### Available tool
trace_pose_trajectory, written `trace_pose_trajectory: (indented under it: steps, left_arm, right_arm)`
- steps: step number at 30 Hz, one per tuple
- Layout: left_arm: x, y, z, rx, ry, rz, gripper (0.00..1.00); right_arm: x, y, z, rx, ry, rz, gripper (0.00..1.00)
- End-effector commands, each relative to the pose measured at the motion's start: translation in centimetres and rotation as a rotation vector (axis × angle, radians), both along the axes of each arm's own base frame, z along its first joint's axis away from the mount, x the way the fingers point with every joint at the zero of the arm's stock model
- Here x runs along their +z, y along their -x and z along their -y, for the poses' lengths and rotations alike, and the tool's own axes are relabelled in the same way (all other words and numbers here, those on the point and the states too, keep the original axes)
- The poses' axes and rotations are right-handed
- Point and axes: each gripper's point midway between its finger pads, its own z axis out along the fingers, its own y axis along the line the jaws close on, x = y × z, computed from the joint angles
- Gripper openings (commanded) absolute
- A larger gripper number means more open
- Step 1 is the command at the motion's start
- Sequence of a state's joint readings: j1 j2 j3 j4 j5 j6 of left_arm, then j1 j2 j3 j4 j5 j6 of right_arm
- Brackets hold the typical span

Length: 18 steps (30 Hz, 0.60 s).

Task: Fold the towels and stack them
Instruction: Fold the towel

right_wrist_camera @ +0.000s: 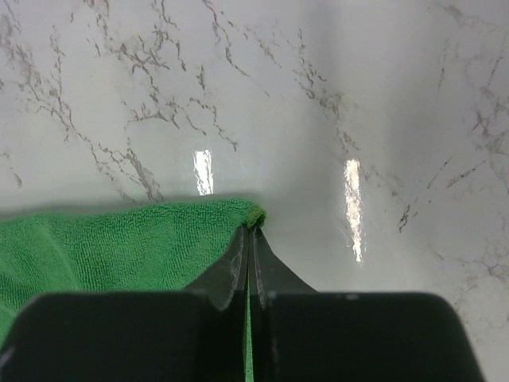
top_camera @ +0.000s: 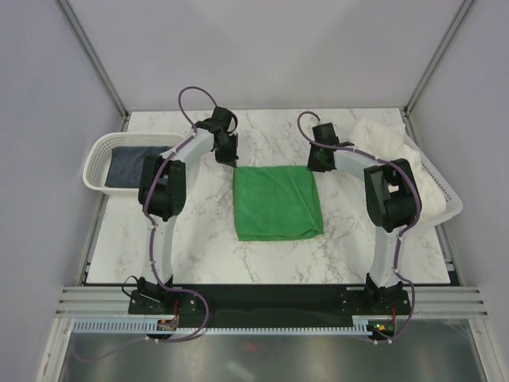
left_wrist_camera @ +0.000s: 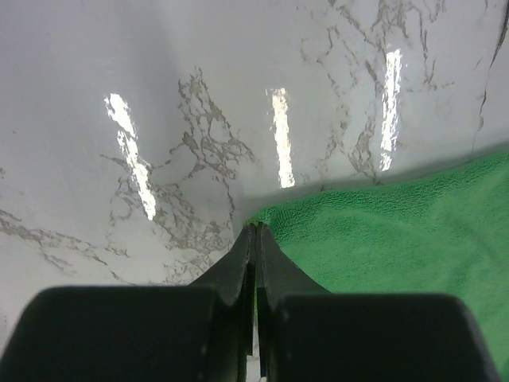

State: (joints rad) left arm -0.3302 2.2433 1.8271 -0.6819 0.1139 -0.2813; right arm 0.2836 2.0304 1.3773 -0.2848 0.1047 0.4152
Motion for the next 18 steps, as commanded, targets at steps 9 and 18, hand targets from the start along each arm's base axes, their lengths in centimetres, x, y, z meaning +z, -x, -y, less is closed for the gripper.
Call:
trace_pose_trajectory:
  steps: [9, 18]
  left_arm:
    - [-0.4, -2.9, -1.9, 0.065, -0.092, 0.039, 0.02]
    - [-1.0, -3.4, -3.1, 0.093, -0.129, 0.032, 0.02]
  right_arm:
    - [1.5, -4.2, 0.0, 0.056, 0.028, 0.101, 0.00]
    - [3.7, -6.4, 1.8, -0.008, 0.078, 0.208, 0.00]
